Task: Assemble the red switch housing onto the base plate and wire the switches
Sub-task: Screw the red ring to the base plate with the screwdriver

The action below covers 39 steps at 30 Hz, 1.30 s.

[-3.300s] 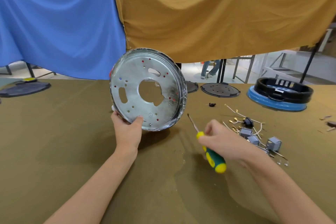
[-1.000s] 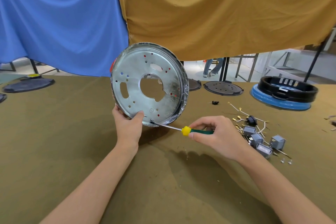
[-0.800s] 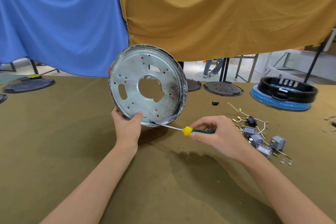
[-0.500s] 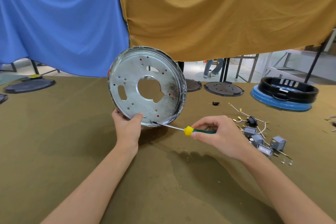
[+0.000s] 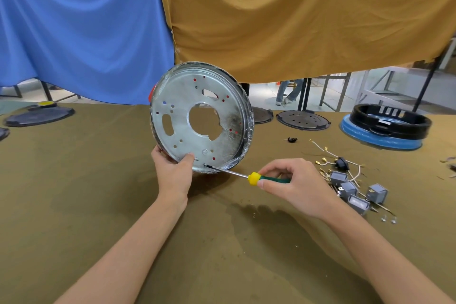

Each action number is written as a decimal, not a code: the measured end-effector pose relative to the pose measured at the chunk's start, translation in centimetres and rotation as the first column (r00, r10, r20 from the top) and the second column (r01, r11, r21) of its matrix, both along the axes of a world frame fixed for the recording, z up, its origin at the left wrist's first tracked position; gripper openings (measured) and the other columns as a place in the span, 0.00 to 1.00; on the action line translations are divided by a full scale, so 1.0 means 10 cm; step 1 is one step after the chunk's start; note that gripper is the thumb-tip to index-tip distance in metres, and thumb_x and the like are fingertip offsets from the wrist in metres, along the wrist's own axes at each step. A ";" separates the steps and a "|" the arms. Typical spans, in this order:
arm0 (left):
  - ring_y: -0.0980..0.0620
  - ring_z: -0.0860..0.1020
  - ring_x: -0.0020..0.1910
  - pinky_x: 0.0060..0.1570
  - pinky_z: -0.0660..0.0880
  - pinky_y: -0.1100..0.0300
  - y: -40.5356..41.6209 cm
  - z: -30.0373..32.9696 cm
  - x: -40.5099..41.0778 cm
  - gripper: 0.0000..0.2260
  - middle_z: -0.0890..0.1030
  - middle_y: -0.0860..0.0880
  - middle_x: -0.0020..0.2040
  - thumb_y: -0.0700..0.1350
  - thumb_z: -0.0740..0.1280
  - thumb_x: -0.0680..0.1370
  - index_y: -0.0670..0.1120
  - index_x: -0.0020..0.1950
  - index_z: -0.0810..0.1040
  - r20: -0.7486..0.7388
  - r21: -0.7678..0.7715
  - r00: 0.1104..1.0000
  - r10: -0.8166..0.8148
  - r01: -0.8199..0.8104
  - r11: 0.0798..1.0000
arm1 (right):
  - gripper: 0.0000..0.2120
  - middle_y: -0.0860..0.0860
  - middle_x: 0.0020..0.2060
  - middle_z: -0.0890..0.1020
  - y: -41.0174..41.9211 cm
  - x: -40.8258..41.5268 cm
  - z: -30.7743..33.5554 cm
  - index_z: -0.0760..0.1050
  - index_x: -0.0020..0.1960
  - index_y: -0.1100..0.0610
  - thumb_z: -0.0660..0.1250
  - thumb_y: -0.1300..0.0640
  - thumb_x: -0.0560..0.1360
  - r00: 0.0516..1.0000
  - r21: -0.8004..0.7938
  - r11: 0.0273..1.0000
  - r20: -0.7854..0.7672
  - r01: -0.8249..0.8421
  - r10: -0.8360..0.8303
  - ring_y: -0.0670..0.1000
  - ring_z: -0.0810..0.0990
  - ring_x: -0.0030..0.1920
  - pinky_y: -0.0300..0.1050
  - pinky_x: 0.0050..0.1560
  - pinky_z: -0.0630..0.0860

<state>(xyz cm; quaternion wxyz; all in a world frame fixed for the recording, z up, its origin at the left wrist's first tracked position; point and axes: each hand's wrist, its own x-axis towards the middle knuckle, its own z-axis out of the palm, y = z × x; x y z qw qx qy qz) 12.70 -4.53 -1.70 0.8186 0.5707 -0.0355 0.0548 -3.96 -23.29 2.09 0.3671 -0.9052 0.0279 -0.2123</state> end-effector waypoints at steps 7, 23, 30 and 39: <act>0.50 0.79 0.58 0.63 0.76 0.46 -0.01 -0.02 -0.01 0.25 0.77 0.52 0.57 0.33 0.69 0.73 0.53 0.63 0.64 0.059 0.052 0.997 0.047 -0.050 0.997 | 0.08 0.40 0.43 0.80 0.13 -0.04 0.00 0.83 0.52 0.47 0.73 0.47 0.74 0.995 -0.357 0.931 0.085 0.079 -0.052 0.42 0.76 0.39 0.37 0.41 0.72; 0.52 0.77 0.62 0.68 0.72 0.49 0.00 -0.02 -0.06 0.29 0.76 0.51 0.64 0.33 0.68 0.75 0.50 0.71 0.61 0.141 0.194 0.989 0.040 -0.067 0.979 | 0.16 0.43 0.44 0.77 0.14 -0.09 0.11 0.85 0.50 0.45 0.71 0.64 0.70 0.998 -0.093 0.993 -0.006 -0.070 0.070 0.45 0.77 0.42 0.31 0.41 0.69; 0.52 0.76 0.63 0.68 0.72 0.50 -0.01 -0.02 -0.08 0.31 0.76 0.51 0.65 0.33 0.68 0.75 0.49 0.74 0.60 0.166 0.226 0.986 0.019 -0.057 0.972 | 0.03 0.44 0.35 0.83 0.14 -0.02 0.06 0.81 0.43 0.49 0.73 0.52 0.74 0.985 0.183 0.978 0.119 0.105 -0.128 0.53 0.81 0.30 0.54 0.32 0.81; 0.51 0.76 0.63 0.68 0.72 0.50 -0.01 -0.01 -0.10 0.30 0.76 0.49 0.65 0.33 0.68 0.75 0.49 0.73 0.60 0.168 0.246 0.986 0.018 -0.060 0.967 | 0.09 0.50 0.33 0.82 0.12 0.00 0.06 0.77 0.40 0.51 0.71 0.48 0.75 0.961 0.122 0.970 0.155 0.211 -0.228 0.51 0.80 0.29 0.51 0.35 0.79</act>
